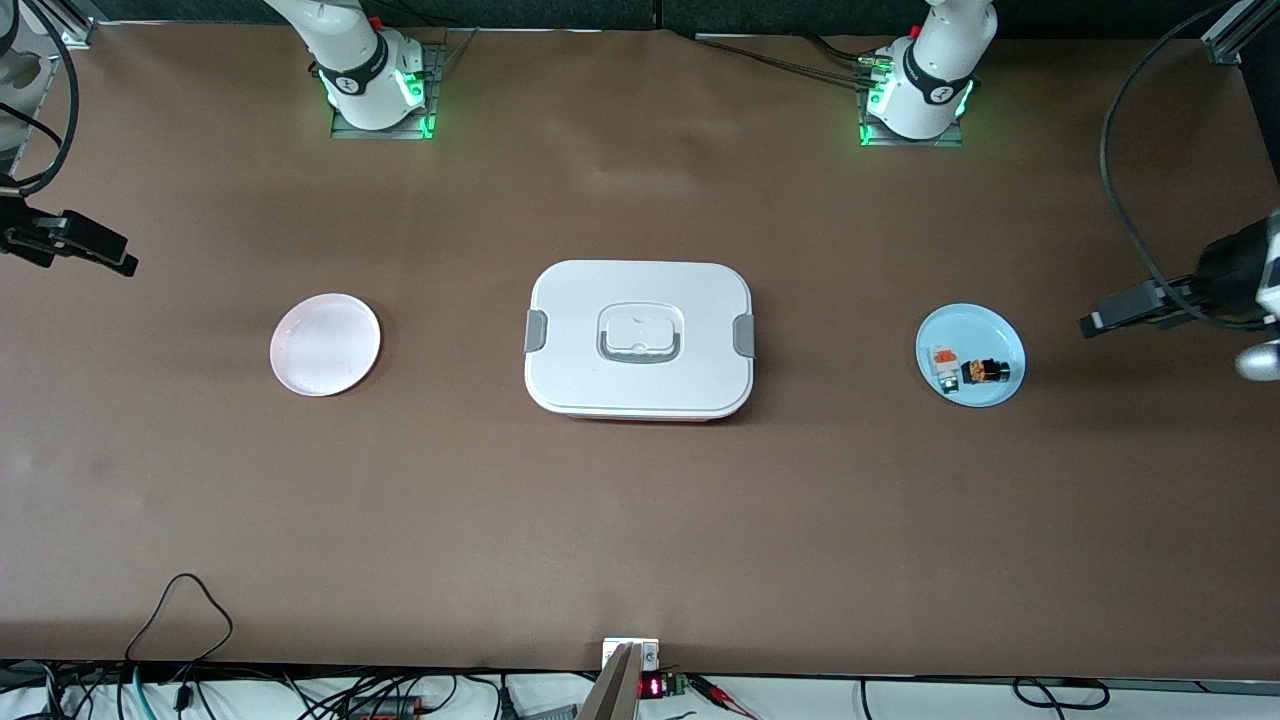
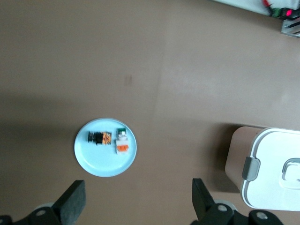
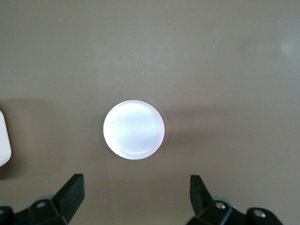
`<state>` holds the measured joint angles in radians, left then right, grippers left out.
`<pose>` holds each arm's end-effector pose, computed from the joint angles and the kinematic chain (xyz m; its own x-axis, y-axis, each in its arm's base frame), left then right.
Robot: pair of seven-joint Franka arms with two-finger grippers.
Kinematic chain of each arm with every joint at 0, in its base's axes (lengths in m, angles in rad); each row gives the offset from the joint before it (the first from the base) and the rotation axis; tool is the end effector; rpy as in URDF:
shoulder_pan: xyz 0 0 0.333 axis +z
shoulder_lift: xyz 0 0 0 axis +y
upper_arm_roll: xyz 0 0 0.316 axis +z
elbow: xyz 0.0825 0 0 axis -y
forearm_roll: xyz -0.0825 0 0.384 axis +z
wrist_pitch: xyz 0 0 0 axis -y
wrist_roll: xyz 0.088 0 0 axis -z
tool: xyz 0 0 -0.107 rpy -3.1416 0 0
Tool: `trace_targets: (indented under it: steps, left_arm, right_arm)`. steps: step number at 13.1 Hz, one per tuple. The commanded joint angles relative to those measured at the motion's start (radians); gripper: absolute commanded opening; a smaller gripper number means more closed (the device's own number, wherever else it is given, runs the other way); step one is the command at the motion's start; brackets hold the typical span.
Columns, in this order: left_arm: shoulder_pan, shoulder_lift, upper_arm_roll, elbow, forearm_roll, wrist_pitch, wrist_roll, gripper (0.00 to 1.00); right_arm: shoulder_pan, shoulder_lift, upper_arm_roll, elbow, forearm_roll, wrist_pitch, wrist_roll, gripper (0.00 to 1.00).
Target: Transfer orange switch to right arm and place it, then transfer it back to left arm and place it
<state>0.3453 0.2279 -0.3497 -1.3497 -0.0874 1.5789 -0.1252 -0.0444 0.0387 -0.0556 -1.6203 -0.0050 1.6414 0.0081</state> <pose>0.6208 0.0142 0.6038 0.9916 0.1289 -0.0061 0.1282 -0.9780 0.1647 0.5677 -0.0569 0.5854 0.9940 -0.1075 -0.0175 -0.1074 -0.9942 0.0073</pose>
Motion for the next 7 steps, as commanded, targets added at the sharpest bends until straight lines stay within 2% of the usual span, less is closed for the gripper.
trace_targets:
  steps: [1, 2, 3, 7]
  left_arm:
    - [-0.119, -0.058, 0.082, -0.008, 0.017, -0.034, 0.052, 1.0]
    - [-0.256, -0.059, 0.248, 0.012, 0.015, -0.045, 0.065, 1.0]
    - [-0.358, -0.068, 0.368, 0.011, 0.018, -0.046, 0.068, 1.0]
    - [-0.443, -0.081, 0.416, 0.012, 0.021, -0.046, 0.064, 1.0]
  right_arm:
    - [-0.005, -0.022, 0.01, -0.013, 0.0, -0.005, -0.002, 1.0]
    - [0.006, -0.022, 0.01, -0.013, -0.004, -0.005, -0.003, 1.0]
    - [0.008, -0.022, 0.008, -0.013, -0.004, -0.005, -0.004, 1.0]
    - [0.008, -0.022, 0.008, -0.013, -0.003, -0.008, -0.007, 1.0]
